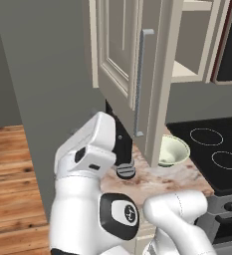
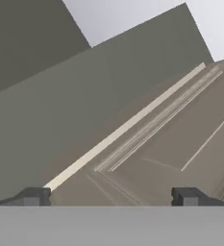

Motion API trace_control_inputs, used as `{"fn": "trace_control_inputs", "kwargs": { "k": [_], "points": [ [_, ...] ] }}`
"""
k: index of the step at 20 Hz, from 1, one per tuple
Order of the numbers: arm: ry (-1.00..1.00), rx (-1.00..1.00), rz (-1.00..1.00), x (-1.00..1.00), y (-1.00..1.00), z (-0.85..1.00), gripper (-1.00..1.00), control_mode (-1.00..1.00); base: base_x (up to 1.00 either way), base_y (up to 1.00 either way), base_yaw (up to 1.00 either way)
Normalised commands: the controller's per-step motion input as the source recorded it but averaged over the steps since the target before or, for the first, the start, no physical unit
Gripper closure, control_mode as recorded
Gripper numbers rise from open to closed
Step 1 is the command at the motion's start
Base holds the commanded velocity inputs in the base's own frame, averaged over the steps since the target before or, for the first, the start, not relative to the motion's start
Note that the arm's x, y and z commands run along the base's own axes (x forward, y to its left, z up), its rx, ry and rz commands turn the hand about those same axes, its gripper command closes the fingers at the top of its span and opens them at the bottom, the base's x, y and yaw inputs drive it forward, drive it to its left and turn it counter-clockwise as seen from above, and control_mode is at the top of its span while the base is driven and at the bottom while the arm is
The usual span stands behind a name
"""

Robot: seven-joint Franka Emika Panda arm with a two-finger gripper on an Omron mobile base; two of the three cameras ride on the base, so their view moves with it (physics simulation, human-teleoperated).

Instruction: Open the cabinet and move the ladle to the pot. Then close the cabinet.

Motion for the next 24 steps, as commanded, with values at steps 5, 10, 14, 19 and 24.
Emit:
{"fn": "trace_control_inputs", "kwargs": {
  "k": [5,10,14,19,24],
  "points": [
    [0.11,-0.16,-0.18,0.06,0.06,-0.01,-1.00,-1.00,0.00,0.00,0.00],
    [0.09,-0.13,-0.24,0.05,0.00,-0.15,-1.00,-1.00,0.00,0.00,0.00],
    [0.07,-0.11,-0.27,0.00,0.00,-0.12,-1.00,-1.00,0.00,0.00,0.00],
    [0.09,-0.08,-0.26,0.17,0.00,-0.02,-1.00,-1.00,0.00,0.00,0.00],
    [0.11,-0.08,-0.22,0.47,-0.02,0.00,-1.00,-1.00,0.00,0.00,0.00]
  ]
}}
